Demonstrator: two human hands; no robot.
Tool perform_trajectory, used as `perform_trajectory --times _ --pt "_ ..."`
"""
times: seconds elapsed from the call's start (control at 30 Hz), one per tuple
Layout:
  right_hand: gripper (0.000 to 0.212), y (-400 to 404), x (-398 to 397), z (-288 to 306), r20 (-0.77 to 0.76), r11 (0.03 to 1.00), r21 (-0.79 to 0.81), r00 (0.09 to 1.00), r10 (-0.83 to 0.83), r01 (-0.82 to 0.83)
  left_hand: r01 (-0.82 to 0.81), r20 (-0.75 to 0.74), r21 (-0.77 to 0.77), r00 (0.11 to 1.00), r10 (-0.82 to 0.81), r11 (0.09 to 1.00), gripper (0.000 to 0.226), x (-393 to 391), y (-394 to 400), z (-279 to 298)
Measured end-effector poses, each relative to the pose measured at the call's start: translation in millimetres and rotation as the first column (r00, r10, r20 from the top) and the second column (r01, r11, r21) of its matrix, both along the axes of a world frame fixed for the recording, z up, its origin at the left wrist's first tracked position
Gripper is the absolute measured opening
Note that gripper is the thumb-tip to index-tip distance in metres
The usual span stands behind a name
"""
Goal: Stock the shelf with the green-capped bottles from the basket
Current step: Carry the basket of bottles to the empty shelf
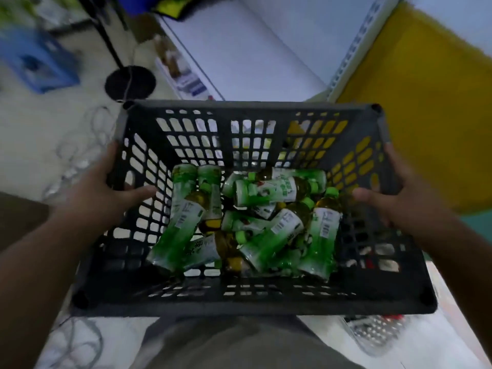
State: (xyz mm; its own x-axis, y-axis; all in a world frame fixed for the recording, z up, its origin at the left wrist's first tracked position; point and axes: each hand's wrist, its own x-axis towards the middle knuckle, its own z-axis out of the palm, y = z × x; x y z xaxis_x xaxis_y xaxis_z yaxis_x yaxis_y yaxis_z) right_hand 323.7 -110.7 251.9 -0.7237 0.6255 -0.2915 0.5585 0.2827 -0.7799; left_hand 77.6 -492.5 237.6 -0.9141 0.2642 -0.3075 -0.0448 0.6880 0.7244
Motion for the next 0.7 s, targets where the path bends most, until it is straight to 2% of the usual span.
perform_trajectory --times 0.3,0.47,0.7 --pt "0.100 -122.9 -178.1 11.4 0.010 0.967 0.055 0.969 0.247 -0.247 -0.274 0.008 -0.059 0.962 0.275 0.960 0.108 -58.6 -167.2 38.5" --pt "0.101 -155.0 -276.1 13.1 0.025 0.941 0.023 0.941 0.338 -0.339 -0.348 0.001 -0.104 0.937 0.350 0.932 0.108 -108.6 -212.5 60.5" --pt "0.100 -165.6 -438.8 19.4 0.031 0.859 0.006 0.858 0.512 -0.513 -0.518 -0.029 -0.104 0.855 0.518 0.849 0.104 -182.7 -238.6 55.2"
